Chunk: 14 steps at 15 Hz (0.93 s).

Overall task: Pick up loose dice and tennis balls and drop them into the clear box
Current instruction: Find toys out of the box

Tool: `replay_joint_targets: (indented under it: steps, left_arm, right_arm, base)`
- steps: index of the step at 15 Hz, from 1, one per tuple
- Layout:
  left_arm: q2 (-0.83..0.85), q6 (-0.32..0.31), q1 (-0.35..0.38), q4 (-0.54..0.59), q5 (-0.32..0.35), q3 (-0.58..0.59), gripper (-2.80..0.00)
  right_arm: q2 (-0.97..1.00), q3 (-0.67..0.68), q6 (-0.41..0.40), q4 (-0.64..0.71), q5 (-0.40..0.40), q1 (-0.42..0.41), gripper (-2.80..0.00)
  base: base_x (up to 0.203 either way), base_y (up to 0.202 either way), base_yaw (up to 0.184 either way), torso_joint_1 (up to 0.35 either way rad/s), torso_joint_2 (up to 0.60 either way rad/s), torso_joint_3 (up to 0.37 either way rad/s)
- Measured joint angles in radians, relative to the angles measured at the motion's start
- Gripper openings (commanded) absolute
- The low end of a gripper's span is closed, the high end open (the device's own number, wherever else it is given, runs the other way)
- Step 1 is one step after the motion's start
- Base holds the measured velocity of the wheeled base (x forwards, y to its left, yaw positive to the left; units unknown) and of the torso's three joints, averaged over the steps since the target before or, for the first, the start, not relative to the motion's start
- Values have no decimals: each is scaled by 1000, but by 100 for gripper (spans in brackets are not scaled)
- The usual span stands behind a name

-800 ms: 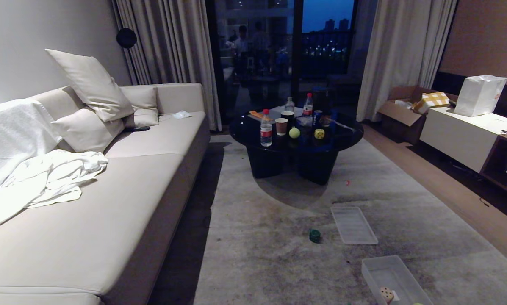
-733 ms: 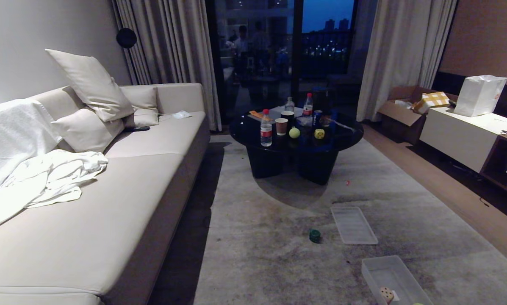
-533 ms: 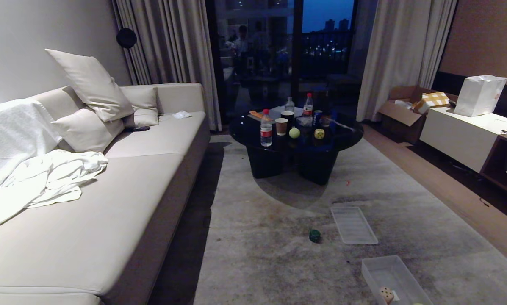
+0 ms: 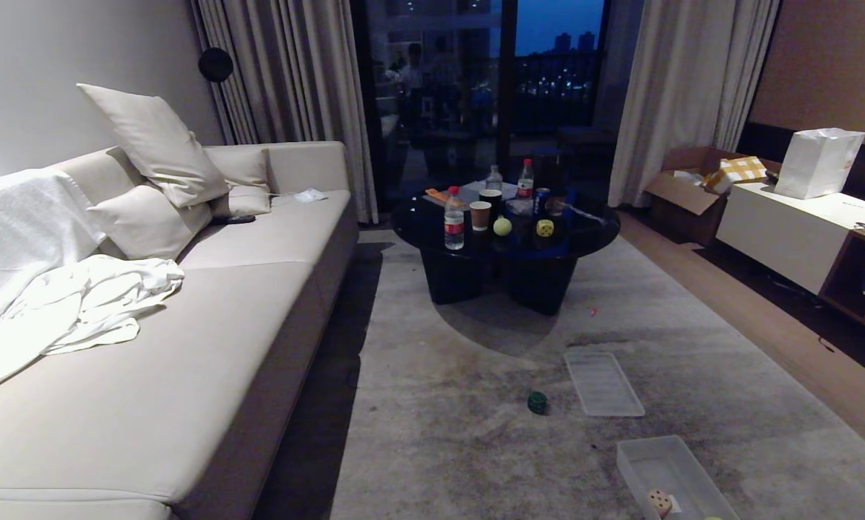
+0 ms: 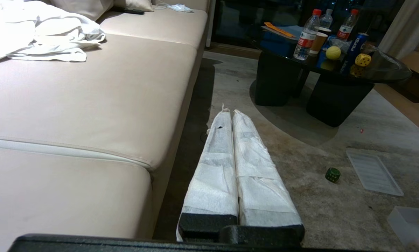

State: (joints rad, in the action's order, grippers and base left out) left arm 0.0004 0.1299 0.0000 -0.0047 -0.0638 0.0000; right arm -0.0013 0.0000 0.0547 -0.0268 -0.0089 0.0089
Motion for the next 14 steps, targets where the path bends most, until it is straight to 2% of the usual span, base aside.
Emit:
replay_joint_targets:
  steps: [6,9,13,14]
  left_arm:
    - [0,2,0,0,0,0,-280]
    - [0,-23,0,2,6,0,-280]
    - [0,-104,0,6,9,0,-280]
    - [0,-145,0,6,22,0,-280]
  right_arm:
    - [0,0,0,0,0,0,-280]
    - [0,0,-2,0,0,0,-280]
    - [0,0,-2,0,1,0,-280]
    - [0,0,-1,0,1,0,-280]
  base:
    - [0,0,0,0,0,0]
    - [0,0,0,0,0,0]
    - [0,0,0,0,0,0]
    - [0,0,0,0,0,0]
